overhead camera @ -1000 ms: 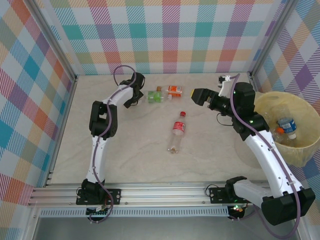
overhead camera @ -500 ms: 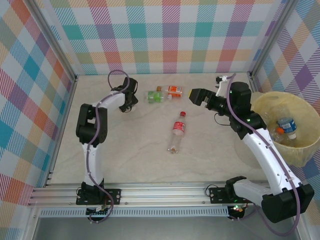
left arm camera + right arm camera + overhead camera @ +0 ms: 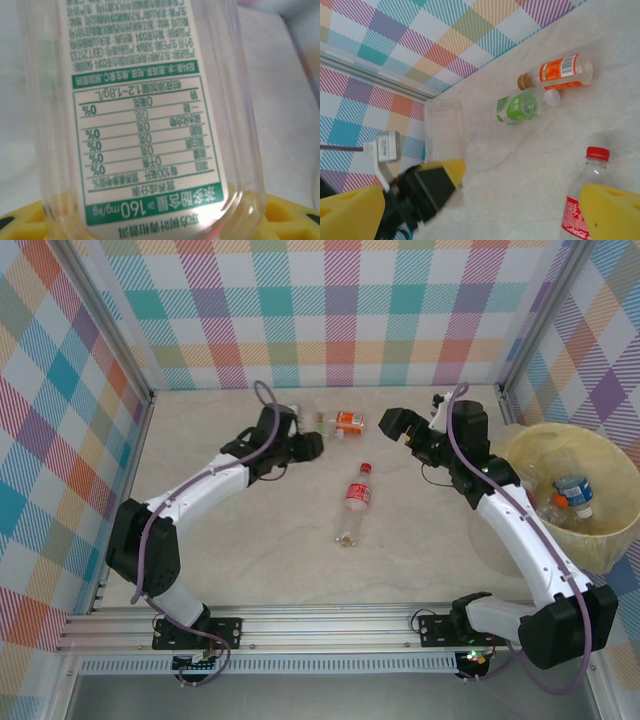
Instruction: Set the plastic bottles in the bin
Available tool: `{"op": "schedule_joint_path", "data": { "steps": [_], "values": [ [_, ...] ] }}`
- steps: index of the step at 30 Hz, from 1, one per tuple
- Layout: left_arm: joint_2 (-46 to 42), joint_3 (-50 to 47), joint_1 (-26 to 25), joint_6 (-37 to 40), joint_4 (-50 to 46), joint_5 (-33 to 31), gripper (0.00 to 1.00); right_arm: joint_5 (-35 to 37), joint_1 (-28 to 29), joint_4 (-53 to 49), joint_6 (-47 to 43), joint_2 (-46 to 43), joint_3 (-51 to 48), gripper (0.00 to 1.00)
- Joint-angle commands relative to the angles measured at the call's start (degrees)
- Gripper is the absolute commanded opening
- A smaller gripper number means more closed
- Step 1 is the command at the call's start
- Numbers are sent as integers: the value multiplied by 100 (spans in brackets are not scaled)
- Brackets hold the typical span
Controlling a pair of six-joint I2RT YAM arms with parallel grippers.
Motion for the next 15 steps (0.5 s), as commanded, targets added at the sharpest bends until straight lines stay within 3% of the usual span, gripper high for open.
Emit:
{"op": "schedule_joint_path", "data": {
  "steps": [1,10,15],
  "values": [
    [-193,-99,-319,601,167,624,49,-335,35,297,301,101,7,100],
    [-364,-429,-735,713,781,1172,49,-340,32,-156,321,321,104,100],
    [-402,-388,-917,878,793,1331,49,-1007,41,153,460,567,66,100]
  ]
}}
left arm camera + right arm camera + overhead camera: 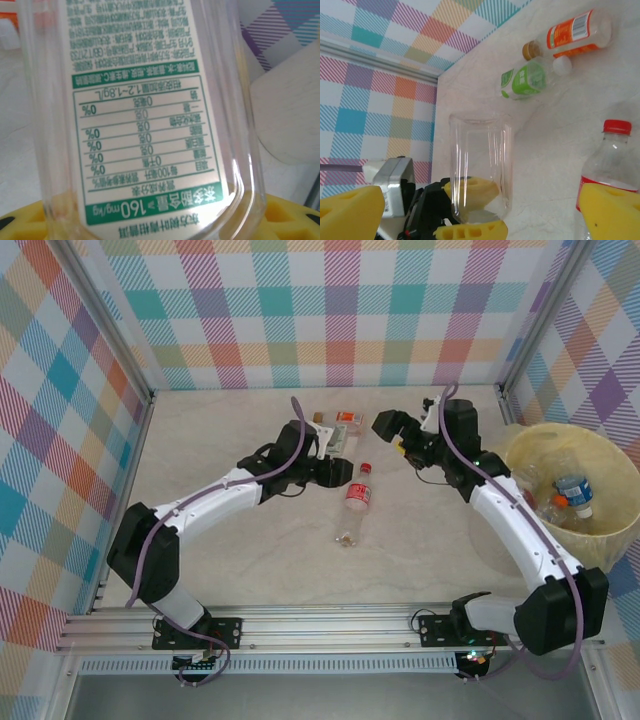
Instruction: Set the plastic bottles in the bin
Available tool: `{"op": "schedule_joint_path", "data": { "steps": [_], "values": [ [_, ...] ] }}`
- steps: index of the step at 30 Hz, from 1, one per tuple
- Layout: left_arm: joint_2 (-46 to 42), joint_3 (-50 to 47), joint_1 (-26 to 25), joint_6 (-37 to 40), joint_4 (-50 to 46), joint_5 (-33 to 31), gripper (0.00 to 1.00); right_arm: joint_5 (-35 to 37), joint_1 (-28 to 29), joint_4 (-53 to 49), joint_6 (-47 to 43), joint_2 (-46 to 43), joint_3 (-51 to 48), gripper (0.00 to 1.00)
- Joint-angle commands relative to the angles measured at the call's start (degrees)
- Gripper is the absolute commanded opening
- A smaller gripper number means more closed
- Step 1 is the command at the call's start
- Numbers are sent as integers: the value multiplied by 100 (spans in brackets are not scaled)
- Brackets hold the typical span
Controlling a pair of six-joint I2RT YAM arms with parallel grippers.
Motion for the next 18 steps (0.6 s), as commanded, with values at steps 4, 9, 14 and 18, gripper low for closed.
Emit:
{"op": "schedule_joint_path", "data": {
  "steps": [4,9,14,18],
  "values": [
    [-250,42,-303,346,333,309,49,-600,77,261,165,298,77,99],
    [-240,110,-401,410,325,423,48,-761,127,378,191,389,78,98],
    [-268,126,-465,397,449,609,48,-584,142,502,409,439,-84,90],
    [-258,146,-504,383,534,742,48,-903,166,719,418,567,-61,86]
  ]
}}
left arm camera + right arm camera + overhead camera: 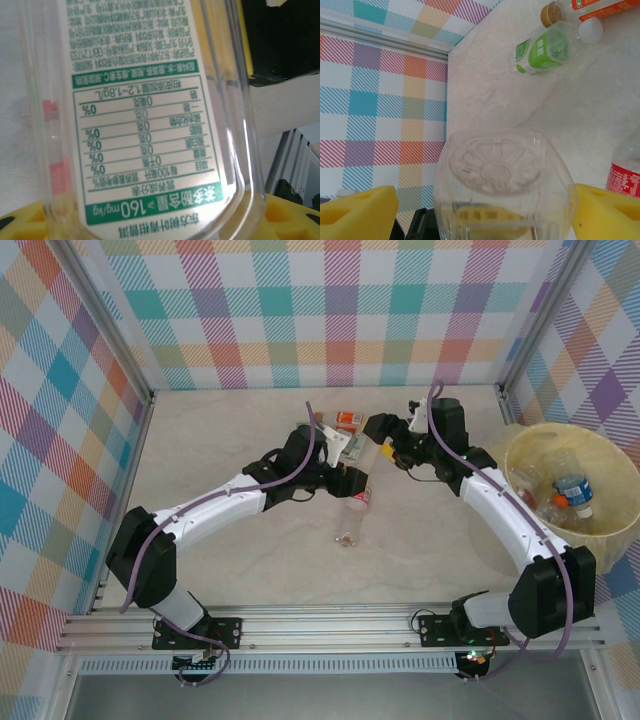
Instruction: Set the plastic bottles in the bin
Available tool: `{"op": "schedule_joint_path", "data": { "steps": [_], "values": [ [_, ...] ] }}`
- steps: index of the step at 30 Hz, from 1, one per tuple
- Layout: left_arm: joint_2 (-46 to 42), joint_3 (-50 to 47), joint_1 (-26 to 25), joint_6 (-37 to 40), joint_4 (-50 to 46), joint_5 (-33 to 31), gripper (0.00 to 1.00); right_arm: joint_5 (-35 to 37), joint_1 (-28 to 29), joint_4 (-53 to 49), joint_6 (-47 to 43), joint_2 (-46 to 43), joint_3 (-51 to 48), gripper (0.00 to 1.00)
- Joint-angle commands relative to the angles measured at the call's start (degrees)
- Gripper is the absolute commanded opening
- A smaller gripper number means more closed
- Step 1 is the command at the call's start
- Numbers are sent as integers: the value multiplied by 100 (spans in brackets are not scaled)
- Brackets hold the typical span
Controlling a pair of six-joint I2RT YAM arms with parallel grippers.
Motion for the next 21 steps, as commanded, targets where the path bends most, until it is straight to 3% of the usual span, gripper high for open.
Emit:
{"op": "schedule_joint_path", "data": {
  "steps": [1,5,12,21],
  "values": [
    [-163,152,-104,78,294,282,48,-291,69,301,87,140,-29,85],
    [-133,142,-109,-8,423,427,47,-59,104,230,122,167,-84,79],
    [-33,194,-122,-85,410,403,47,-35,121,435,50,73,-196,58],
    [9,278,-124,-84,296,351,48,246,117,281,-86,-81,-183,53]
  ]
}}
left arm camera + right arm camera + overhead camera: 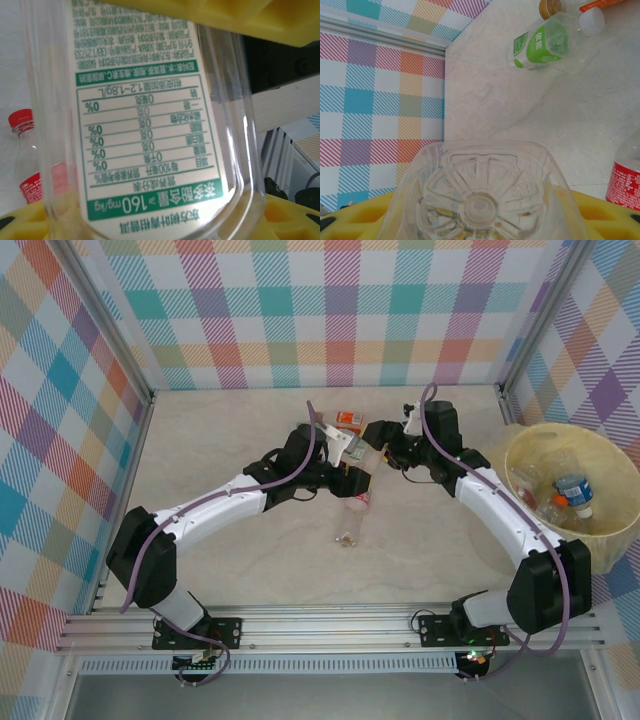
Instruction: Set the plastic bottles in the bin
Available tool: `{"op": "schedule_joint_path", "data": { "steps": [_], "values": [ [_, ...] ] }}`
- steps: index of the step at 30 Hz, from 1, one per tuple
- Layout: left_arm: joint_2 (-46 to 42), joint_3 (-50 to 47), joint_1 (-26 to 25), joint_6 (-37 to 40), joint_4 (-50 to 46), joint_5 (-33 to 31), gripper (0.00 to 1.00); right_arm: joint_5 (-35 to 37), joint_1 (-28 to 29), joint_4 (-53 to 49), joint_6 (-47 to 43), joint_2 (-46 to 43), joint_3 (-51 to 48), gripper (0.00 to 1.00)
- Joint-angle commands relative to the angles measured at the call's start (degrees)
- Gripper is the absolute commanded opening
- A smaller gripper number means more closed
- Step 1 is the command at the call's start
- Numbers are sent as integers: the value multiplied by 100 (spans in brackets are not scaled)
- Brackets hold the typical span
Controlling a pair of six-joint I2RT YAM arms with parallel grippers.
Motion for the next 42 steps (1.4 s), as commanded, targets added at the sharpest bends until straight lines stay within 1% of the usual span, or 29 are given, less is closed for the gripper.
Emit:
{"op": "schedule_joint_path", "data": {
  "steps": [1,5,6,7,8,9,10,13,15,18,23,25,30,34,35,38,42],
  "values": [
    [34,315,-106,-50,16,85,49,178,36,80,-142,-181,-26,53],
    [104,437,-103,-41,-178,7,51,270,38,48,-163,-208,-34,52],
    [112,434,-108,-69,-183,-55,52,320,36,5,-200,-224,-14,51],
    [103,430,-106,-98,-185,-118,56,395,36,-83,-268,-234,33,51],
    [98,434,-104,-118,-197,-165,64,460,36,-209,-372,-251,102,51],
    [76,435,-99,-164,-202,-210,84,583,30,-446,-543,-267,234,51],
    [39,436,-98,-244,-175,-231,99,724,35,-735,-738,-284,407,51],
    [-188,269,-96,-542,300,-183,100,1251,36,-1507,-1367,-409,871,51],
    [-323,126,-98,-688,582,-355,100,1611,28,-1789,-1735,-581,1061,51],
    [-478,-25,-94,-793,640,-869,100,2121,-8,-2116,-2290,-848,1410,52],
    [-786,-439,-37,-1009,866,-1725,100,3312,-25,-2356,-3166,-1357,1943,52],
    [-803,-469,-14,-1058,769,-1986,100,3752,-47,-2336,-3481,-1526,2074,52],
    [-761,-497,-15,-1313,511,-2665,100,4488,-188,-2528,-4133,-1675,2561,52],
    [-657,-413,10,-1642,44,-3429,100,5248,-447,-2663,-4562,-1834,2845,51],
    [-630,-401,32,-1728,-52,-3534,100,5386,-508,-2653,-4645,-1895,2857,51],
    [-608,-466,81,-1952,-152,-3724,100,5717,-825,-2786,-4833,-2038,2903,51],
    [-578,-473,120,-2043,-260,-3779,100,5819,-1564,-3507,-4889,-2019,3169,50]
  ]
}}
